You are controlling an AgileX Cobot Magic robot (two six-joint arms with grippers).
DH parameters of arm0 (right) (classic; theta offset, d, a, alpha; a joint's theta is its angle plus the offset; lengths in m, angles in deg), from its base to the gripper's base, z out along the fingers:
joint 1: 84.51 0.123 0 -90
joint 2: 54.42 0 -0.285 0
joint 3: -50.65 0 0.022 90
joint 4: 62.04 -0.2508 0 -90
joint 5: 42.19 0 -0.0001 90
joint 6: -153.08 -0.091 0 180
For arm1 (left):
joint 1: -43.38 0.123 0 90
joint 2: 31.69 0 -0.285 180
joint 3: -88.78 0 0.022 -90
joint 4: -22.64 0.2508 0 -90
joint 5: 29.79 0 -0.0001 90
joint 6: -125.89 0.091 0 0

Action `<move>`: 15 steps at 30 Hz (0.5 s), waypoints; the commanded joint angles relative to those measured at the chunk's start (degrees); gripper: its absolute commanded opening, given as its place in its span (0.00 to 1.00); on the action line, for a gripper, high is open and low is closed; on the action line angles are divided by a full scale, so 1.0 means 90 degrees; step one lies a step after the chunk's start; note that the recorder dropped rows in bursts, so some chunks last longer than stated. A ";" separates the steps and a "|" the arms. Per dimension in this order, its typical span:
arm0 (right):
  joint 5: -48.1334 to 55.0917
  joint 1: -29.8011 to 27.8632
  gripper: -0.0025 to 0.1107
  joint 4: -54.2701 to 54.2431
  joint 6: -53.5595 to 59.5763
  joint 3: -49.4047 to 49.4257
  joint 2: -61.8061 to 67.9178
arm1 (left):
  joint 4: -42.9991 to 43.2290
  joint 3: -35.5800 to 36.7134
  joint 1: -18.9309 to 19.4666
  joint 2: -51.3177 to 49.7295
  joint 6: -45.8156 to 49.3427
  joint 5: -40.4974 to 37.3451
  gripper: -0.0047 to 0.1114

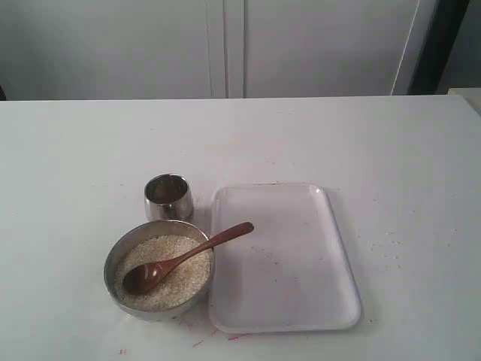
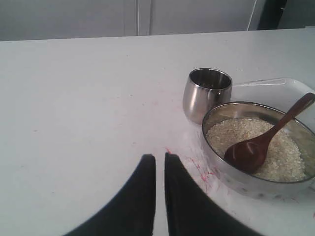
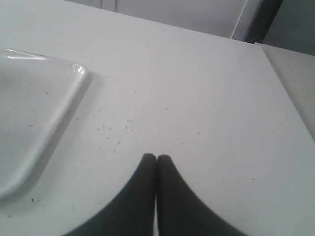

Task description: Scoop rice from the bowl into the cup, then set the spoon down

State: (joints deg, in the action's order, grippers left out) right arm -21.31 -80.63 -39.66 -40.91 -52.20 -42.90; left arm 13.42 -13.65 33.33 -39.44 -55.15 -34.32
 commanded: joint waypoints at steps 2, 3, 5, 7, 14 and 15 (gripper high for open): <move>-0.0043 -0.0046 0.02 0.0033 0.0033 0.0007 -0.0028 | -0.0063 -0.0039 -0.0056 -0.0005 -0.0003 0.0017 0.16; -0.0043 -0.0046 0.02 0.0045 0.0033 0.0007 -0.0028 | -0.0063 -0.0039 -0.0056 -0.0005 -0.0003 0.0017 0.16; -0.0082 -0.0046 0.02 0.0058 0.0033 0.0007 -0.0028 | -0.0063 -0.0039 -0.0056 -0.0005 -0.0003 0.0017 0.16; -0.0341 -0.0046 0.02 0.0149 0.0033 0.0007 -0.0028 | -0.0063 -0.0039 -0.0056 -0.0005 -0.0003 0.0017 0.16; -0.2846 -0.0046 0.02 -0.0014 -0.0181 0.0007 -0.0028 | -0.0063 -0.0039 -0.0056 -0.0005 -0.0003 0.0017 0.16; -0.3234 -0.0046 0.02 -0.0014 -0.0181 0.0007 -0.0028 | -0.0063 -0.0039 -0.0056 -0.0005 -0.0003 0.0017 0.16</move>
State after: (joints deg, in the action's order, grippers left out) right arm -40.17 -80.63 -39.79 -41.91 -52.20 -42.90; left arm 13.42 -13.65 33.33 -39.44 -55.15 -34.32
